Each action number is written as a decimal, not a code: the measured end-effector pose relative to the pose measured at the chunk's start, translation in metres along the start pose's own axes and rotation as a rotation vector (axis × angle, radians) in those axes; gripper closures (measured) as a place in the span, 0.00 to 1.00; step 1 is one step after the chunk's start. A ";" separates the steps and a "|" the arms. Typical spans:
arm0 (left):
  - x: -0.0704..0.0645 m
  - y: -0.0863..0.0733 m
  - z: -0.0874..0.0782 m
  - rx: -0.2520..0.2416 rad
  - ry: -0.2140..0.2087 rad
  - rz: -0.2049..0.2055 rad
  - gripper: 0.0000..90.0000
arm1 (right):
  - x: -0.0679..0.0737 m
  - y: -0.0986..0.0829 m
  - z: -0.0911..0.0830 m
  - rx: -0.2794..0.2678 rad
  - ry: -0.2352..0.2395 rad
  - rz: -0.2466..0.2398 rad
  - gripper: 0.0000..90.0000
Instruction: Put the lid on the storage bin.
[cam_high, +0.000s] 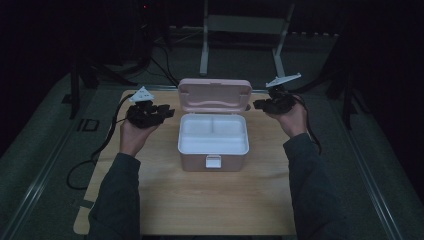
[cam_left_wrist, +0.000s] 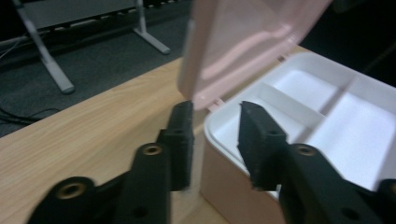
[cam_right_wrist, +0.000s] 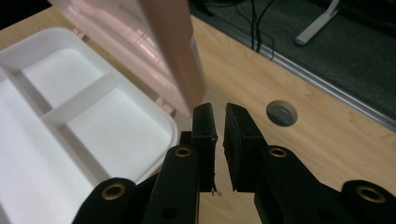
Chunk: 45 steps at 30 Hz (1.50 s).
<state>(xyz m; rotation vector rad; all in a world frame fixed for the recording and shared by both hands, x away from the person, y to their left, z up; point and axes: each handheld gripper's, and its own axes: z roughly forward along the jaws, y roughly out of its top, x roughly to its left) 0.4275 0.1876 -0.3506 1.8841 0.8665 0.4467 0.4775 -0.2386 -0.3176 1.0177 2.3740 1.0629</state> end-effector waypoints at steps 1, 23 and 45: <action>0.002 0.001 0.001 -0.003 0.003 -0.010 0.81 | 0.000 0.001 0.001 -0.004 0.001 0.004 0.92; 0.009 0.037 0.029 -0.024 0.056 -0.067 1.00 | -0.001 0.020 0.007 -0.113 -0.005 0.067 1.00; -0.001 0.037 0.031 -0.007 0.046 -0.037 1.00 | 0.009 0.015 0.007 -0.105 0.041 0.024 1.00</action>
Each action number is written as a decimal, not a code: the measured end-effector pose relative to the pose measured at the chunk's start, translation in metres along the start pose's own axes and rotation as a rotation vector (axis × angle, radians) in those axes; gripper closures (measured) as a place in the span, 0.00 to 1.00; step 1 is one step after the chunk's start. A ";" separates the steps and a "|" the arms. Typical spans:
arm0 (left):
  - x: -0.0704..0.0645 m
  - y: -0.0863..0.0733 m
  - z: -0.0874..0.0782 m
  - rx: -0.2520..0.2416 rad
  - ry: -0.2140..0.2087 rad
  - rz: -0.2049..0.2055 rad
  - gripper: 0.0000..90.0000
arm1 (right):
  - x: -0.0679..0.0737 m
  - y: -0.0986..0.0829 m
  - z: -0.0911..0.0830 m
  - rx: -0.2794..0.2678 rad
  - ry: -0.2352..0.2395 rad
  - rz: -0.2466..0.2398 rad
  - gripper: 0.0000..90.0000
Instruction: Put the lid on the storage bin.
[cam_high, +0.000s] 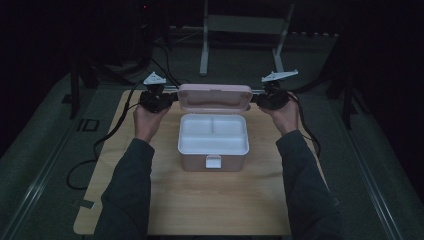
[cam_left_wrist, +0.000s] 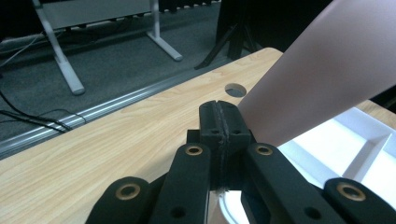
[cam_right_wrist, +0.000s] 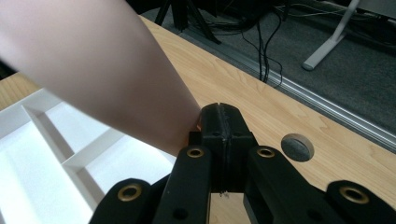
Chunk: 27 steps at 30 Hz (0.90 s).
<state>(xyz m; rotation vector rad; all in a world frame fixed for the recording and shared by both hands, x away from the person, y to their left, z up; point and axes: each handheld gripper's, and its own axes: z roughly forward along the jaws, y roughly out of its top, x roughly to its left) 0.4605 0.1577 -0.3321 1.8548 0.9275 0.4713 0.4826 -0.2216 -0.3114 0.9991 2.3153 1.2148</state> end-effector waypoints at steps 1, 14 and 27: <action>0.000 0.000 0.000 0.000 0.000 0.000 1.00 | 0.001 -0.001 0.000 0.002 0.000 -0.004 1.00; -0.005 -0.015 -0.002 -0.005 0.005 0.001 1.00 | 0.004 -0.006 -0.003 0.005 0.003 -0.015 1.00; -0.009 -0.018 -0.005 -0.009 0.007 0.013 1.00 | 0.006 -0.011 -0.005 0.011 0.012 -0.021 1.00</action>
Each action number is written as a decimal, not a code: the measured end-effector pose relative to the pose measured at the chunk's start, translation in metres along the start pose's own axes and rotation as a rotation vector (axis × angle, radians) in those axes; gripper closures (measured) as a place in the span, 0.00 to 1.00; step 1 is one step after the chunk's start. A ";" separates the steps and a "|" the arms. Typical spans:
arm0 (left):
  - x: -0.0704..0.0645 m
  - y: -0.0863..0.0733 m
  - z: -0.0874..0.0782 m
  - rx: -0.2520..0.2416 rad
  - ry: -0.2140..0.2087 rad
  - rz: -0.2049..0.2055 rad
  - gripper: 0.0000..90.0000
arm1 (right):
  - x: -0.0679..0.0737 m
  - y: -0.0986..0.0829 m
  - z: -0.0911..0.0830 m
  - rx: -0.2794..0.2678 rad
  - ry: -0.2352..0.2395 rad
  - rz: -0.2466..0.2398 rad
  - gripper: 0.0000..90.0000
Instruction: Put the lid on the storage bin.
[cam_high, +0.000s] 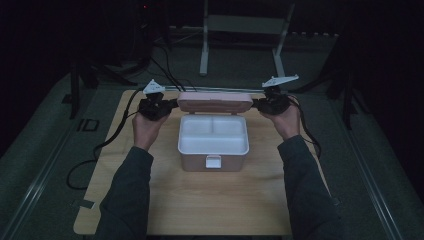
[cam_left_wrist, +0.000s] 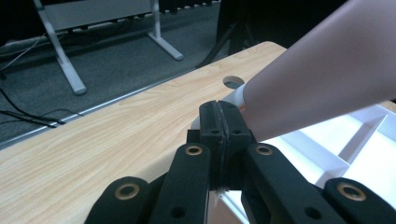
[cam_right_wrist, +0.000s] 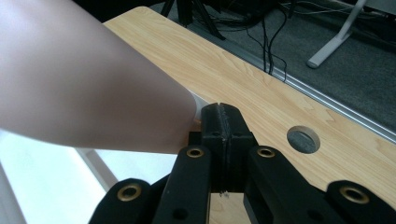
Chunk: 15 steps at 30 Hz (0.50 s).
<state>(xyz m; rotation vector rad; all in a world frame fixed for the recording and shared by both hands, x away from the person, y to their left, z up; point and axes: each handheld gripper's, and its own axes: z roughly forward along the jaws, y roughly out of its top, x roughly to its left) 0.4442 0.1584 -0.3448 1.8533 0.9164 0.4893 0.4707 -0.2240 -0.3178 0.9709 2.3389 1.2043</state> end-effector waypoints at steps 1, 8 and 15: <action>0.000 0.000 0.000 0.001 -0.001 0.002 1.00 | 0.000 0.000 0.000 0.000 0.000 -0.002 1.00; -0.004 -0.004 -0.003 -0.005 -0.001 0.008 1.00 | 0.002 -0.003 -0.001 0.007 0.009 -0.013 1.00; -0.008 -0.012 -0.005 -0.005 -0.008 0.011 0.99 | 0.006 -0.008 -0.002 0.015 0.016 -0.024 1.00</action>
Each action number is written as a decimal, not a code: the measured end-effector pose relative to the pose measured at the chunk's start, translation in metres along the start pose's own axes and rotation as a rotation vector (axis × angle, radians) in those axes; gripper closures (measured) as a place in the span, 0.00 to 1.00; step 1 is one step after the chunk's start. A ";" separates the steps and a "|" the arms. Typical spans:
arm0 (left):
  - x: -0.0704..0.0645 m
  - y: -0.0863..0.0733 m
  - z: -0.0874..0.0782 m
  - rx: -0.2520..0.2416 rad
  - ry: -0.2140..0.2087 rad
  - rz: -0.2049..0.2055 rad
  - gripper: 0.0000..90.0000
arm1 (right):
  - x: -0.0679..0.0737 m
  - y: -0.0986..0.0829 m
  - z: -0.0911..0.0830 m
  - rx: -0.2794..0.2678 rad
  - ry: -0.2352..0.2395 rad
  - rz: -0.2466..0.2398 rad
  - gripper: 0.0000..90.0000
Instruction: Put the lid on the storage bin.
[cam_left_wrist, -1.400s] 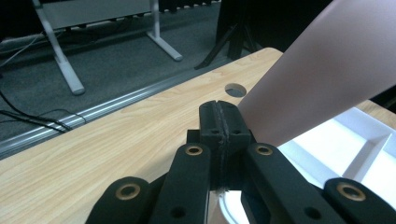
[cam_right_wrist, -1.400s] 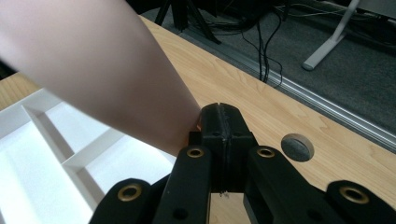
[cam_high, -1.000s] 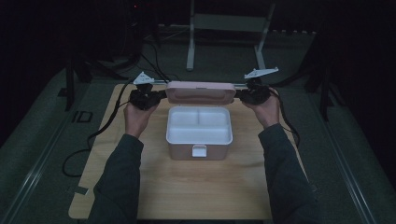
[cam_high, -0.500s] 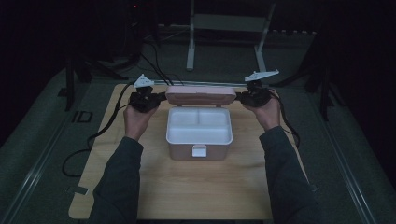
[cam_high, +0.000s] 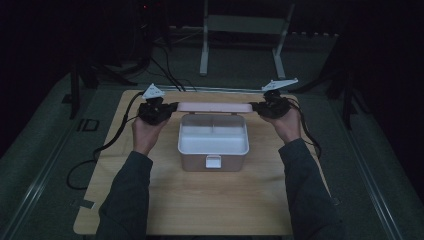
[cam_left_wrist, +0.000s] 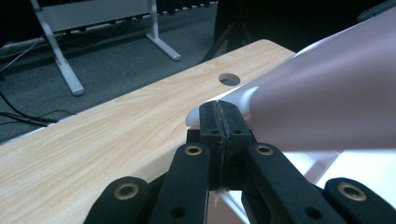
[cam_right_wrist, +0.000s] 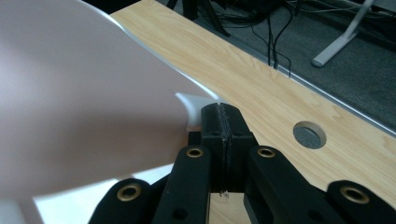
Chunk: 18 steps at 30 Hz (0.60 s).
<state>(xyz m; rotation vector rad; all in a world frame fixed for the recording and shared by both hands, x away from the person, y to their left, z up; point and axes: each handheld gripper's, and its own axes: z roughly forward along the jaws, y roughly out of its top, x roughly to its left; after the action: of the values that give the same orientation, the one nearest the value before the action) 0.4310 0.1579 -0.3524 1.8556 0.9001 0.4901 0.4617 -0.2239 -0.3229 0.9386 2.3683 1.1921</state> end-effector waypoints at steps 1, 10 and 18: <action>-0.003 -0.003 -0.001 0.008 -0.001 0.009 0.99 | 0.002 -0.003 0.001 0.005 0.009 -0.007 1.00; -0.021 -0.022 -0.003 0.042 -0.026 0.050 0.99 | 0.020 -0.017 0.003 0.039 0.039 -0.062 0.99; -0.024 -0.025 -0.014 0.035 -0.031 0.052 0.99 | 0.026 -0.026 -0.001 0.063 0.037 -0.092 0.98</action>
<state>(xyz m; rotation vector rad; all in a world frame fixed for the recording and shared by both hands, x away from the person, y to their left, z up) 0.3972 0.1544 -0.3671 1.9176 0.8463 0.4790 0.4315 -0.2178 -0.3425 0.8238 2.4627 1.1152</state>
